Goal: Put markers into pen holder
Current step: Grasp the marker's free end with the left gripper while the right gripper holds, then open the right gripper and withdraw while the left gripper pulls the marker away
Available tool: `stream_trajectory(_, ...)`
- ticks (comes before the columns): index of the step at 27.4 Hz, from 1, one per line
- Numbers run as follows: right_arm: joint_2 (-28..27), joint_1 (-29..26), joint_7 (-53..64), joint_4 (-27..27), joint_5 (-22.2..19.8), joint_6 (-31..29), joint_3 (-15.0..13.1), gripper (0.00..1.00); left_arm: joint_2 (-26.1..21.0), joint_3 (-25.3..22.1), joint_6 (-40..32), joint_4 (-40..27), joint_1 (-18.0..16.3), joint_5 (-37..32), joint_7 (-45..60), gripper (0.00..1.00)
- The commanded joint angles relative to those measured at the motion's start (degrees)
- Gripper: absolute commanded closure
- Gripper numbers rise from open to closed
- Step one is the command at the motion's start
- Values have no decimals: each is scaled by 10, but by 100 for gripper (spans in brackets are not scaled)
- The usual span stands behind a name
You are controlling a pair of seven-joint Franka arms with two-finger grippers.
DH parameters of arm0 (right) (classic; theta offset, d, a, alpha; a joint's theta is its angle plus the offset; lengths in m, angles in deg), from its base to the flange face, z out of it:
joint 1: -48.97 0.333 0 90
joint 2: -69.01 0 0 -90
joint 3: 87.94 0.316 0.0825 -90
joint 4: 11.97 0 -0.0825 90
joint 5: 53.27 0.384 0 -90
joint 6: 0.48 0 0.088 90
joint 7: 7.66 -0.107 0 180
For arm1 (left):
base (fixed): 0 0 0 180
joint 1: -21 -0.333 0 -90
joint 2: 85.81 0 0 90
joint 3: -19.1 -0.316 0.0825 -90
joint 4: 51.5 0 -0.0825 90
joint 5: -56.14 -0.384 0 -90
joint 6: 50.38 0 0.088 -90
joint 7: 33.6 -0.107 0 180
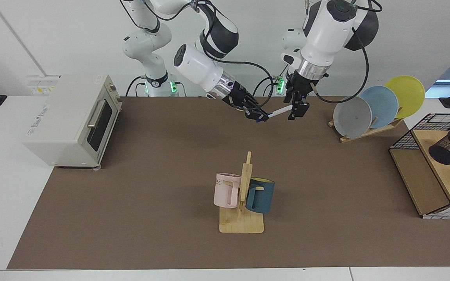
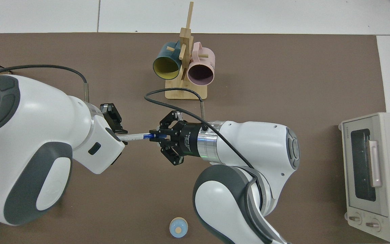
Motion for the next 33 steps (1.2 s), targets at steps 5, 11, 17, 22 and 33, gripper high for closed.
stream_trajectory(5,-6,4,-9,-7,10,-12,-2,100,7,-6,-11,-5,8,-2,16,100)
stream_trajectory(11,2,5,-7,-1,-12,-9,-6,0,7,-9,-19,-4,7,-5,30,100)
stream_trajectory(17,3,-2,2,-2,-114,-7,-6,0,10,-9,-37,-1,6,-54,49,100)
stream_trajectory(22,8,-6,18,1,-257,-5,-11,0,12,-10,-47,3,4,-107,29,100)
stream_trajectory(33,48,-120,224,1,-476,113,-9,0,16,-74,-51,7,-2,-217,-30,100)
